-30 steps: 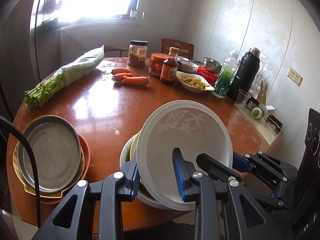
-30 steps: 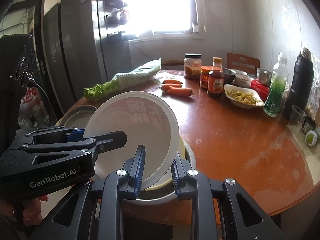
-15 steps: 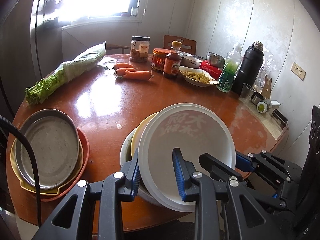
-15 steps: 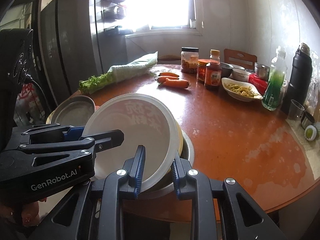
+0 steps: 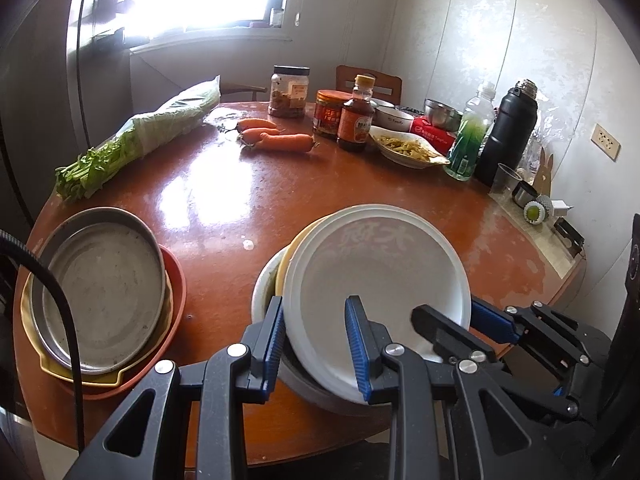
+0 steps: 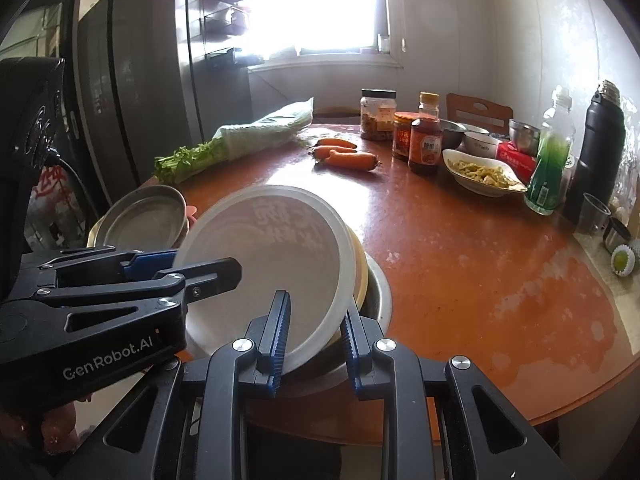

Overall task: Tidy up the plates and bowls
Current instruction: 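Open the left gripper to release the white bowl, then grasp the rims of the nested bowls with the left gripper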

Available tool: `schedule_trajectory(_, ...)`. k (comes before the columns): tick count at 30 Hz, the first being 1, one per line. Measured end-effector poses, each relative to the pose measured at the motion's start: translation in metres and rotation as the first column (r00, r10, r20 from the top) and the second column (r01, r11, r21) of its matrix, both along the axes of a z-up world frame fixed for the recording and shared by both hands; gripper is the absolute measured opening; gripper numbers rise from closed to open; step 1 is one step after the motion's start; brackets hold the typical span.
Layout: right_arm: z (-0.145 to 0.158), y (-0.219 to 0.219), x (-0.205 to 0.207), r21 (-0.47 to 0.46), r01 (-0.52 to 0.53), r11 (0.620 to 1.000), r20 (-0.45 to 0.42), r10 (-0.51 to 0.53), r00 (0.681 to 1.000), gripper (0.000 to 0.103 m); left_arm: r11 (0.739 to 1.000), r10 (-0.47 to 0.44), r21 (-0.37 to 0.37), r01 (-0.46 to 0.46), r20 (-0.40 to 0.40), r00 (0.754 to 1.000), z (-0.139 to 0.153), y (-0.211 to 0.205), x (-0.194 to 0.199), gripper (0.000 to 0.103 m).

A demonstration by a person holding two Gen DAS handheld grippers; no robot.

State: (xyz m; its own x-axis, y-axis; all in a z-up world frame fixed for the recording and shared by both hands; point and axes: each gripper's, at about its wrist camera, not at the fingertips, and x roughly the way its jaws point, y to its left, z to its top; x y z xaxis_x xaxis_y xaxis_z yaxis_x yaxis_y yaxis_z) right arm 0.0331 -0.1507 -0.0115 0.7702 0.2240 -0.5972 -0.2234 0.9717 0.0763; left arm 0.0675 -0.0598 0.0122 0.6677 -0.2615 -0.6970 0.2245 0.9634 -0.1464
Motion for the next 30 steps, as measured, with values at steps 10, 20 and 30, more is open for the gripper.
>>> schedule_trajectory(10,-0.001,-0.002,0.001,0.003,0.011,1.000,0.000,-0.011,1.000,0.027,1.000,0.009,0.001,-0.009,-0.011,1.000,-0.005,0.004,0.001,0.030)
schedule_trajectory(20,0.003,-0.010,-0.004,0.015,0.036,0.999,0.009,-0.036,0.999,0.033,1.000,0.001,-0.021,-0.001,-0.014,1.000,-0.003,0.007,0.001,0.030)
schedule_trajectory(30,-0.001,-0.020,0.002,0.051,0.059,0.997,-0.020,-0.058,0.998,0.043,1.000,-0.002,-0.022,0.001,-0.032,0.999,-0.007,0.007,0.004,0.043)
